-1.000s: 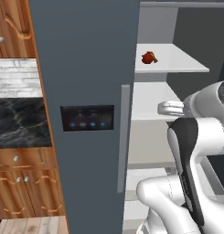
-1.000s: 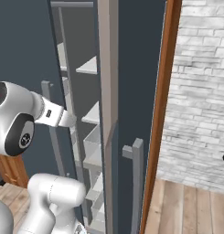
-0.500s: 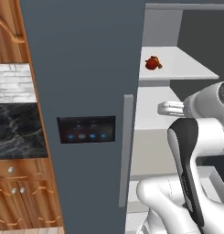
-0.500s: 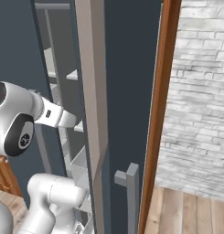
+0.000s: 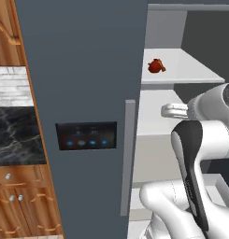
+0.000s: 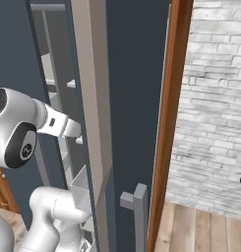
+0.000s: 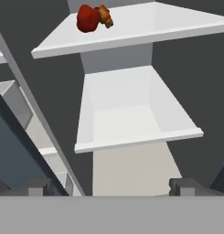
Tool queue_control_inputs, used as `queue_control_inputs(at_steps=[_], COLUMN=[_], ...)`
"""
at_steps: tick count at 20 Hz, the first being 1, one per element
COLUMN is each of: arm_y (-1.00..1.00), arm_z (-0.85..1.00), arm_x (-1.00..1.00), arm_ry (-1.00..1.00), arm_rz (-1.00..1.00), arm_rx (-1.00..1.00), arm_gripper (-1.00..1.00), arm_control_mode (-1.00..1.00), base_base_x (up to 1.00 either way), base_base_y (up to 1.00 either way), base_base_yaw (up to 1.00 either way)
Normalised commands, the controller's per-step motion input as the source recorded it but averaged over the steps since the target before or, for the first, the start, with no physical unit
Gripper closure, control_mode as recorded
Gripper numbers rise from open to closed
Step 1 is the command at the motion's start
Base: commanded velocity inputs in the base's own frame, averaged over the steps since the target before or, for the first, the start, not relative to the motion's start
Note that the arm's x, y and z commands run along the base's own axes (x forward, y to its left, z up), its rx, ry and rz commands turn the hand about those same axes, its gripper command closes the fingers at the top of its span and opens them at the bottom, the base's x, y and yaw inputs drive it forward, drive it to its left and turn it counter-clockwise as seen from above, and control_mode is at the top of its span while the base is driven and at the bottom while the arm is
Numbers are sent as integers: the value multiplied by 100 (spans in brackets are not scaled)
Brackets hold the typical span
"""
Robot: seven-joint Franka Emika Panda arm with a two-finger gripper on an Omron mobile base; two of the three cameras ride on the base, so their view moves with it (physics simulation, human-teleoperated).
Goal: Take the cheese, chicken drumstick, and bell pepper from the fridge and place them on the plate on the dining counter to create an appetizer plate.
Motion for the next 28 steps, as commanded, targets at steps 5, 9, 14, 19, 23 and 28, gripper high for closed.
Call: queue_control_inputs(at_steps=[5, 9, 14, 19, 23, 28], arm_y=[0, 0, -16, -5, -1, -22], arm_z=[0, 0, 5, 36, 49, 5], arm_x=[0, 0, 1, 2, 11, 15], arm_ry=[0, 0, 0, 0, 0, -6], arm_rz=[0, 0, 4, 0, 0, 0], arm_rx=[0, 0, 0, 0, 0, 0], arm_gripper=[-100, -100, -100, -100, -100, -100], arm_control_mode=[100, 100, -100, -100, -100, -100], base_base_x=[3, 0, 0, 0, 0, 0], base_base_y=[-5, 0, 0, 0, 0, 0], base_base_yaw=[0, 0, 0, 0, 0, 0])
